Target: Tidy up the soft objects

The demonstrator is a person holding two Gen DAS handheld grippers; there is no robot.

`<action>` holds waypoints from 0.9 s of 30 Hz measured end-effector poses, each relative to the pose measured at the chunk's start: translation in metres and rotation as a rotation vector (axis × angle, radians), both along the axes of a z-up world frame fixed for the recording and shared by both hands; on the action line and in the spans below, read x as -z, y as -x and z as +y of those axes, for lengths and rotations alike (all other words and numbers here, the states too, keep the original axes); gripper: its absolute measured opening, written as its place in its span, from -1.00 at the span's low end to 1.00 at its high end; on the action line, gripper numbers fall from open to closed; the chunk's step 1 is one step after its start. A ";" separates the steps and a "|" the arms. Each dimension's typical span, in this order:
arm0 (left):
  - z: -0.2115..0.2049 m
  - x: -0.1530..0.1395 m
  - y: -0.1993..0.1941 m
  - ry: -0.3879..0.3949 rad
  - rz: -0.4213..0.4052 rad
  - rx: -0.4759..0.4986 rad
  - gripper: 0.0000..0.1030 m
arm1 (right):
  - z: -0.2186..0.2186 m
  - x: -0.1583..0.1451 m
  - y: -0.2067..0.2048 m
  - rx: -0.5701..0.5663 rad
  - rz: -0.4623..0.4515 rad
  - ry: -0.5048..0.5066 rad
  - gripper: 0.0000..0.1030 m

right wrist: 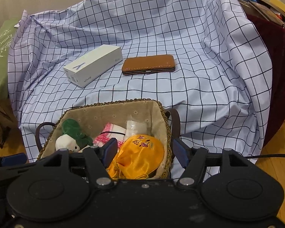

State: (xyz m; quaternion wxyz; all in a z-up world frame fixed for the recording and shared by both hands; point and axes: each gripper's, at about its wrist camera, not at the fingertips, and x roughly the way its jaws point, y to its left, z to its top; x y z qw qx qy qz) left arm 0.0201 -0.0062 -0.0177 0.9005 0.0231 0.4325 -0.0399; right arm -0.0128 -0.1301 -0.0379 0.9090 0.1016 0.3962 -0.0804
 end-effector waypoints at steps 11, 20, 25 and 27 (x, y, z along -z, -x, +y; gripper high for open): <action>0.000 0.000 0.000 -0.003 0.006 0.003 0.48 | 0.000 0.001 0.001 -0.001 0.005 -0.001 0.27; -0.001 0.001 0.000 -0.004 0.009 0.004 0.49 | -0.001 0.002 0.000 -0.002 0.013 -0.003 0.29; -0.001 0.001 0.000 -0.006 0.011 0.005 0.49 | -0.001 0.002 0.000 -0.003 0.014 -0.003 0.29; -0.001 0.001 0.000 -0.006 0.011 0.004 0.49 | -0.001 0.003 0.000 -0.004 0.016 -0.003 0.30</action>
